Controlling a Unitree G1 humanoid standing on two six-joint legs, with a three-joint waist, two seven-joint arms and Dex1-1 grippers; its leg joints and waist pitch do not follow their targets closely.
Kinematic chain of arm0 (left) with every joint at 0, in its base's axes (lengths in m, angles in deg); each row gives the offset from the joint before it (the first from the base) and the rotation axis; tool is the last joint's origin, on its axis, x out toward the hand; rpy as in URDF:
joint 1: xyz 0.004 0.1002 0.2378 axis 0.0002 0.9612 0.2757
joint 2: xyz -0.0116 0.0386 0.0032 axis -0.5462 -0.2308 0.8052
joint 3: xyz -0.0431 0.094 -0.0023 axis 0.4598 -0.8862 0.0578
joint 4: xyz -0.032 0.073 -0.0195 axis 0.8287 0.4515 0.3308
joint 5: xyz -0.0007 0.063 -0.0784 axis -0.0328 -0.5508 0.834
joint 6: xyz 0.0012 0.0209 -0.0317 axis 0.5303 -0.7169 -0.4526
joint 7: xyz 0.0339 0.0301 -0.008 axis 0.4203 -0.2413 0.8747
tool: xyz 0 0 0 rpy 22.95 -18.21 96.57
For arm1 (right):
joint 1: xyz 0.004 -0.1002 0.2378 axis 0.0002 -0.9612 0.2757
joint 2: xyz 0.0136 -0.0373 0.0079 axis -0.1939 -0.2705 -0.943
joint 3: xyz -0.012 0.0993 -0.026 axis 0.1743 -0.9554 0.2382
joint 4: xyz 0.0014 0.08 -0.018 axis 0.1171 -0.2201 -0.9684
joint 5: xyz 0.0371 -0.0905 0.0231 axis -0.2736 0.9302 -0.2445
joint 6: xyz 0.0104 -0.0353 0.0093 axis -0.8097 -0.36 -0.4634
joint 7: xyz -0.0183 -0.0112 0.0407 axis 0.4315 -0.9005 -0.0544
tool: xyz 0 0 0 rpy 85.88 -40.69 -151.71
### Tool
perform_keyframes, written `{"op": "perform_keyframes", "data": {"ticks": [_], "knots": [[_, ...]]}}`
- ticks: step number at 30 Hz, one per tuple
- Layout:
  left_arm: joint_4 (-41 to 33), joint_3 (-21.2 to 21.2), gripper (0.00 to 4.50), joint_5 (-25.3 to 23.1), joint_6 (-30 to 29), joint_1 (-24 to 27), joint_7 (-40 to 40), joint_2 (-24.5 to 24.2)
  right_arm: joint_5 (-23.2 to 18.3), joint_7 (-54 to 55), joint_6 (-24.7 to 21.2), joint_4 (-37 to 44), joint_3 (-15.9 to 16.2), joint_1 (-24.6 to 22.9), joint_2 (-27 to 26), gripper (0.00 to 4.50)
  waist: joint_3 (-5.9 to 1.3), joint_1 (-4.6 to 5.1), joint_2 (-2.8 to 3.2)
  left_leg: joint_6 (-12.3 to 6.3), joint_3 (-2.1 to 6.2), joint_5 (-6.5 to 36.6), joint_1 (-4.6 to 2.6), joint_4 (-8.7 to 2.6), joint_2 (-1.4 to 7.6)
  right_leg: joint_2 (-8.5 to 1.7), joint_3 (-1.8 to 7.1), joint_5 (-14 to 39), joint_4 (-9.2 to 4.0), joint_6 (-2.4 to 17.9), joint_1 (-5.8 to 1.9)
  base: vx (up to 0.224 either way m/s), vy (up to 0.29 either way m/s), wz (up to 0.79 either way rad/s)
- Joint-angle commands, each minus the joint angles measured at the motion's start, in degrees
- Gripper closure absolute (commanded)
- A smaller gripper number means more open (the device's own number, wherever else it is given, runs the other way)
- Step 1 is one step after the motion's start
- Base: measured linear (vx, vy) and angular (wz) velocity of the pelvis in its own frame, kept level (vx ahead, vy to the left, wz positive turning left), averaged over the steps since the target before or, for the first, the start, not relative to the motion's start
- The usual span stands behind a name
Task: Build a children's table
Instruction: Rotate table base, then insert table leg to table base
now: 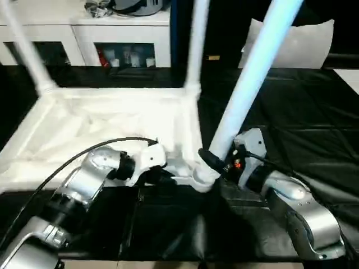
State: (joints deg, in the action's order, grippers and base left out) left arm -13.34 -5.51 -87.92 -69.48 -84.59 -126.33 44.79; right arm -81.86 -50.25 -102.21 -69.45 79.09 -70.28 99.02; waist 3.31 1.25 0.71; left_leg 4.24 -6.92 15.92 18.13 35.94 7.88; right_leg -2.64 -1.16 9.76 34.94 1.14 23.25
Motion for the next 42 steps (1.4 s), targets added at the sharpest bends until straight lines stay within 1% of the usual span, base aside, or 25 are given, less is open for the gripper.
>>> {"op": "perform_keyframes", "data": {"ticks": [1,2,3,4,8,9,10,11,12,14,17,18,19,20,22,25,28,30,32,33,35,36,40,41,42], "knots": [[-0.6,1.6,4.50,-2.8,-3.9,1.5,5.8,-1.1,0.0,0.4,-1.7,-1.7,0.0,1.8,0.0,2.60,-3.00,-0.75,0.04,-0.77,0.71,2.9,1.84,-4.89,3.47,-4.85,2.86,16.4,-4.14,12.8,-3.98,0.000,0.000,0.00],[-0.9,1.7,4.50,-3.0,-4.3,1.7,6.5,-1.1,0.2,0.5,-1.8,-2.1,0.1,2.2,0.1,2.60,-2.97,-0.77,0.09,-0.86,0.71,3.0,1.86,-4.90,3.43,-4.85,2.85,16.5,-4.20,12.9,-3.96,0.000,0.000,0.00],[-1.5,1.7,4.50,-3.4,-3.9,1.9,7.2,-1.2,0.1,0.4,-2.0,-3.1,0.1,2.9,-0.2,2.60,-2.96,-0.78,-0.24,-0.99,0.65,3.1,1.91,-4.89,3.31,-4.76,2.83,17.0,-4.28,12.6,-3.99,0.000,0.000,0.00],[-2.1,1.9,4.50,-3.4,-3.8,2.3,7.5,-1.2,0.2,0.2,-1.9,-3.9,0.3,3.6,-0.4,2.60,-2.99,-0.85,-0.06,-1.09,0.70,2.9,1.90,-4.90,3.33,-4.83,2.83,17.2,-4.27,12.6,-3.94,0.000,0.000,0.00],[-4.4,2.5,4.50,-2.5,-3.9,3.4,7.0,-0.9,0.5,-1.6,-1.4,-6.1,1.6,5.6,-0.3,2.60,-3.08,-0.76,-0.24,-1.41,0.68,2.1,2.00,-4.84,3.41,-4.97,2.85,16.0,-4.12,12.8,-4.00,0.000,0.000,0.00],[-4.8,2.5,4.50,-2.2,-4.2,3.5,6.9,-0.9,0.6,-1.9,-1.3,-6.5,1.9,5.9,-0.2,2.60,-3.05,-0.86,-0.13,-1.50,0.63,1.9,1.82,-4.82,3.46,-4.93,2.82,15.7,-4.11,13.0,-3.79,0.000,0.000,0.00],[-5.2,2.2,4.50,-1.9,-3.5,3.8,6.3,-1.1,0.5,-2.4,-1.9,-7.0,2.3,6.2,0.0,2.60,-3.02,-0.84,-0.46,-1.70,0.54,1.8,1.86,-4.82,3.43,-4.82,2.84,15.3,-4.14,13.0,-3.82,0.000,0.000,0.00],[-5.4,1.9,4.50,-1.7,-3.1,3.9,5.7,-1.3,0.5,-2.5,-2.2,-7.3,2.4,6.4,0.1,2.60,-3.05,-0.91,-0.56,-1.81,0.56,1.6,1.90,-4.80,3.40,-4.85,2.86,15.1,-4.05,13.0,-3.93,0.000,0.000,0.00],[-5.5,1.4,4.50,-1.4,-1.9,4.2,4.6,-1.7,0.3,-2.8,-2.8,-7.7,2.5,6.6,0.1,2.60,-3.02,-0.94,-0.34,-1.87,0.65,1.3,1.97,-4.89,3.40,-4.86,2.81,14.9,-4.00,12.9,-3.93,0.000,0.000,0.00],[-5.3,1.6,4.50,-1.0,-1.9,4.2,4.8,-1.5,0.2,-3.4,-3.0,-8.0,2.9,6.8,0.3,2.60,-3.10,-0.90,-0.31,-1.89,0.57,1.2,1.81,-4.81,3.44,-4.84,2.82,14.3,-3.96,13.0,-3.82,0.000,0.000,0.00],[-4.7,1.3,4.50,-1.1,0.3,4.0,4.0,-1.6,0.8,-4.9,-2.6,-9.9,4.0,7.8,0.8,2.60,-3.15,-0.87,-0.34,-1.97,0.60,0.9,1.91,-4.82,3.42,-4.90,2.79,13.4,-3.83,13.4,-3.97,0.000,0.000,0.00],[-4.4,1.1,4.50,-1.2,1.9,3.8,3.1,-1.8,1.0,-5.2,-2.4,-10.6,4.3,8.2,0.8,2.60,-3.10,-0.91,-0.31,-2.07,0.57,0.8,1.84,-4.80,3.39,-4.88,2.77,13.4,-3.94,13.6,-3.84,0.000,0.000,0.00],[-4.4,1.1,4.50,-1.2,2.1,3.8,3.0,-1.8,1.0,-5.2,-2.4,-10.7,4.3,8.3,0.8,2.60,-3.15,-0.97,-0.34,-2.04,0.52,0.7,1.87,-4.79,3.41,-4.93,2.84,13.2,-3.88,13.5,-3.95,0.000,0.000,0.00],[-4.5,1.3,4.50,-0.7,2.0,3.9,2.5,-1.8,1.1,-5.4,-2.5,-11.2,4.4,8.5,0.9,2.60,-3.16,-0.96,-0.63,-2.11,0.47,0.5,1.88,-4.78,3.43,-4.90,2.84,13.0,-3.89,13.5,-3.96,0.000,0.000,0.00],[-5.2,1.4,4.50,0.1,2.6,4.1,1.3,-2.2,1.1,-5.6,-2.7,-12.1,4.4,8.9,0.8,2.60,-3.14,-1.04,-0.51,-1.87,0.47,0.5,1.77,-4.83,3.48,-5.01,2.85,13.2,-3.81,13.6,-3.88,0.000,0.000,0.00],[-4.6,1.6,4.50,0.2,3.7,3.7,1.3,-2.1,1.7,-7.1,-2.7,-13.4,5.7,9.0,1.6,2.60,-3.10,-1.00,-0.65,-1.78,0.47,0.6,1.77,-4.84,3.55,-5.00,2.84,13.1,-3.79,13.6,-3.89,0.000,0.000,0.00],[-3.8,1.4,4.50,0.0,4.5,3.3,1.2,-2.1,1.9,-7.5,-2.5,-14.5,6.1,8.9,1.7,2.60,-3.10,-1.03,-0.65,-1.94,0.44,0.6,1.81,-4.85,3.52,-4.98,2.84,12.9,-3.85,13.6,-3.89,0.000,0.000,0.00],[-3.6,1.6,4.50,0.0,4.6,3.2,1.0,-2.1,1.5,-7.2,-2.0,-15.7,5.3,8.4,1.3,2.60,-3.07,-1.00,-0.64,-1.73,0.46,1.1,1.78,-4.90,3.61,-5.06,2.86,13.4,-3.85,13.6,-3.87,0.000,0.000,0.00],[-3.4,1.8,4.50,0.1,4.5,2.9,1.0,-2.0,0.1,-6.6,-1.6,-17.1,3.2,7.7,0.3,2.60,-3.02,-0.98,-0.61,-1.55,0.45,1.7,1.76,-4.96,3.64,-5.08,2.90,14.2,-3.96,13.5,-3.82,0.000,0.000,0.00],[-3.3,2.3,4.50,0.7,4.3,2.8,1.2,-1.7,-0.8,-6.5,-1.1,-17.9,1.7,6.9,-0.3,2.60,-3.00,-0.98,-0.33,-1.37,0.51,2.5,1.74,-5.02,3.62,-5.05,2.87,15.0,-4.01,13.5,-3.71,0.000,0.000,0.00],[-3.3,2.7,4.50,1.2,4.0,2.8,1.5,-1.5,-1.9,-6.6,-0.5,-18.5,0.4,6.0,-0.9,2.60,-3.09,-0.95,-0.57,-1.25,0.49,3.1,1.71,-5.03,3.66,-5.05,2.88,15.3,-4.09,13.4,-3.76,0.000,0.000,0.00],[-3.2,3.2,4.50,1.7,3.5,2.6,1.6,-1.1,-2.9,-6.8,0.9,-19.3,-0.9,5.0,-1.6,2.60,-3.11,-1.04,-0.24,-1.21,0.50,2.9,1.66,-5.03,3.69,-5.11,2.91,14.7,-4.02,13.6,-3.71,0.000,0.000,0.00],[-2.8,3.4,4.50,1.9,3.6,2.3,2.0,-0.8,-2.8,-7.5,5.1,-20.1,-1.0,1.9,-2.1,2.60,-3.17,-1.29,-0.36,-1.43,0.44,2.2,1.74,-5.02,3.68,-5.00,2.83,12.4,-3.92,14.3,-3.84,0.000,0.000,0.00],[-2.8,3.4,4.50,1.9,3.6,2.3,2.0,-0.8,-2.8,-7.5,5.1,-20.1,-1.0,1.9,-2.1,2.60,-3.16,-1.34,-0.33,-1.50,0.42,2.3,1.68,-5.05,3.70,-4.98,2.80,12.6,-3.95,14.3,-3.76,0.000,0.000,0.00],[-2.6,3.5,4.50,1.9,3.7,2.2,2.0,-0.7,-2.9,-7.7,7.2,-20.1,-1.0,0.1,-2.7,2.60,-3.16,-1.41,-0.17,-1.52,0.37,2.5,1.65,-5.04,3.70,-5.00,2.80,12.6,-4.03,14.3,-3.68,0.000,0.000,0.00]]}}
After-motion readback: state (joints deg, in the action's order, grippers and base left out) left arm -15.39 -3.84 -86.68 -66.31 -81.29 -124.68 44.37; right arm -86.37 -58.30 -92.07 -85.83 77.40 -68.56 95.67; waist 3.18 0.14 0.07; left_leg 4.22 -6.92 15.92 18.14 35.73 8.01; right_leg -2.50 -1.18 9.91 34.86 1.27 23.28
